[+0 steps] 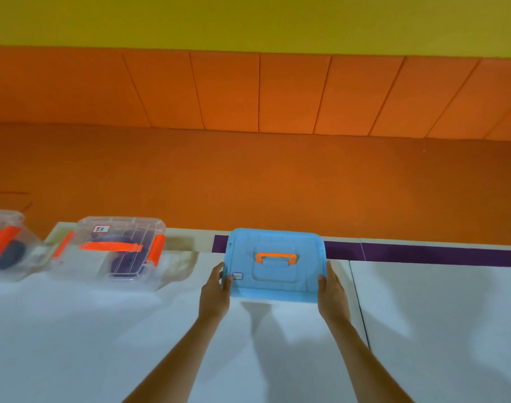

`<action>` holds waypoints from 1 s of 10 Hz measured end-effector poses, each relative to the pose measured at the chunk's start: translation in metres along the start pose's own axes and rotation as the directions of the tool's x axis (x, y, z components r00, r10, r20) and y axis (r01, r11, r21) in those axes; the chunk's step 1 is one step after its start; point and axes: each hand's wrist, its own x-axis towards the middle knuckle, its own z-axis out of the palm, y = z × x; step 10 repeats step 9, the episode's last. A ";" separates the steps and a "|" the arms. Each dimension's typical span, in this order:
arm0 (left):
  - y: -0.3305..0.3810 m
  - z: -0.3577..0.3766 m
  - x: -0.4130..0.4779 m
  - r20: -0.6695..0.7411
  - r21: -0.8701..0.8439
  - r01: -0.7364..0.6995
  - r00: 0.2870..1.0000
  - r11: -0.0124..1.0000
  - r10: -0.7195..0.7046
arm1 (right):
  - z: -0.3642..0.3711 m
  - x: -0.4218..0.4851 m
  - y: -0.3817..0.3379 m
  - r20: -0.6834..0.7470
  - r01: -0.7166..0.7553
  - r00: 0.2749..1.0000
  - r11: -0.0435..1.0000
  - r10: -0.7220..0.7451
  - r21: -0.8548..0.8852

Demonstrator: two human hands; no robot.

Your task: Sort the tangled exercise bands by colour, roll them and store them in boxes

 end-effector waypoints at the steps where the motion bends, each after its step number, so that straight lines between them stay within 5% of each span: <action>1: 0.000 0.002 0.004 0.001 -0.006 0.032 0.999 0.999 -0.032 | 0.002 -0.002 0.003 0.025 -0.024 0.999 0.993 0.022 0.119; 5: 0.002 0.004 0.006 -0.054 0.152 0.116 0.993 0.982 -0.109 | 0.003 0.003 0.003 0.008 -0.112 0.994 0.994 0.112 -0.007; 6: 0.005 0.003 0.004 -0.024 0.166 0.097 0.995 0.981 -0.094 | 0.002 0.003 0.002 0.037 -0.097 0.995 0.994 0.096 0.045; 7: 0.012 -0.008 0.002 0.062 0.266 0.040 0.996 0.963 -0.059 | -0.010 0.002 -0.007 0.028 -0.114 0.993 0.990 0.117 -0.089; 8: 0.018 -0.024 0.003 0.097 0.458 -0.062 0.995 0.887 0.019 | -0.029 0.011 -0.032 -0.068 0.024 0.997 0.984 -0.037 -0.178; 9: 0.018 -0.043 -0.001 0.103 0.649 -0.149 0.989 0.746 0.108 | -0.046 0.015 -0.072 0.049 0.266 0.964 0.956 -0.262 -0.123; 10: 0.018 -0.043 -0.001 0.103 0.649 -0.149 0.989 0.746 0.108 | -0.046 0.015 -0.072 0.049 0.266 0.964 0.956 -0.262 -0.123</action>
